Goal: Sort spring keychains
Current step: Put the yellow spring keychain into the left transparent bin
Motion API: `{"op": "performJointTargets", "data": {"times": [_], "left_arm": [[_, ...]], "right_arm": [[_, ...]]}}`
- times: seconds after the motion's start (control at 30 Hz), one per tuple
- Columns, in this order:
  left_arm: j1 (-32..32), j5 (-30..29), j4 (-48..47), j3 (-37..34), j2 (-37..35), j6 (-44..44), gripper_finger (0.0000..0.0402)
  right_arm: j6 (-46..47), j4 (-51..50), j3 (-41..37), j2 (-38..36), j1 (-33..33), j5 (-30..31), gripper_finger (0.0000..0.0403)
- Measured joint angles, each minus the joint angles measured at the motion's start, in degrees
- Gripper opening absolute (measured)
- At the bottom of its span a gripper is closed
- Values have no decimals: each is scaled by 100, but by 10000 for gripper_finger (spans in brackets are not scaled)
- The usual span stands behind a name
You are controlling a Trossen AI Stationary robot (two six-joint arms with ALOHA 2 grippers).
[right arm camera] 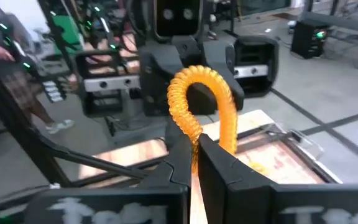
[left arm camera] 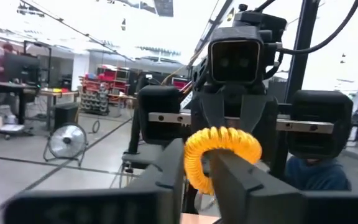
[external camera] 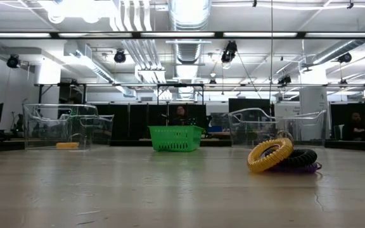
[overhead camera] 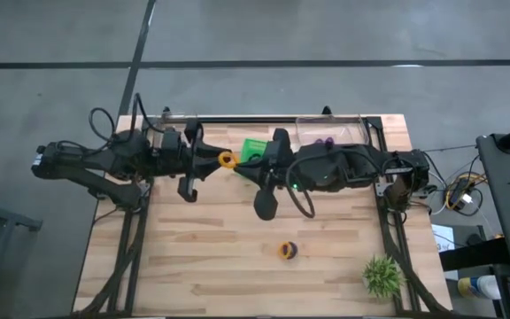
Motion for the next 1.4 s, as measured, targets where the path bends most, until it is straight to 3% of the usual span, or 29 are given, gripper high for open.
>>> {"op": "performJointTargets", "data": {"times": [0.13,0.3,0.67,0.83,1.07,1.17,1.4], "left_arm": [[-1,56,9,0,-6,-112,13],[1,16,36,0,-19,-634,6],[1,14,83,0,-145,-768,1],[3,-54,-53,2,-169,-774,1],[72,-479,-407,2,-309,-621,0],[170,-955,-713,2,-405,-537,0],[618,-2914,-2277,2,-627,36,0]], "right_arm": [[124,230,0,0,-50,-277,8],[155,332,0,0,-48,-364,8],[241,343,0,2,-48,-368,18],[-2,708,-2,2,-48,-360,53],[-115,920,-2,0,-48,-9,146],[-458,935,-2,-11,-69,126,184],[-1628,1040,68,-17,-62,250,227]]}}
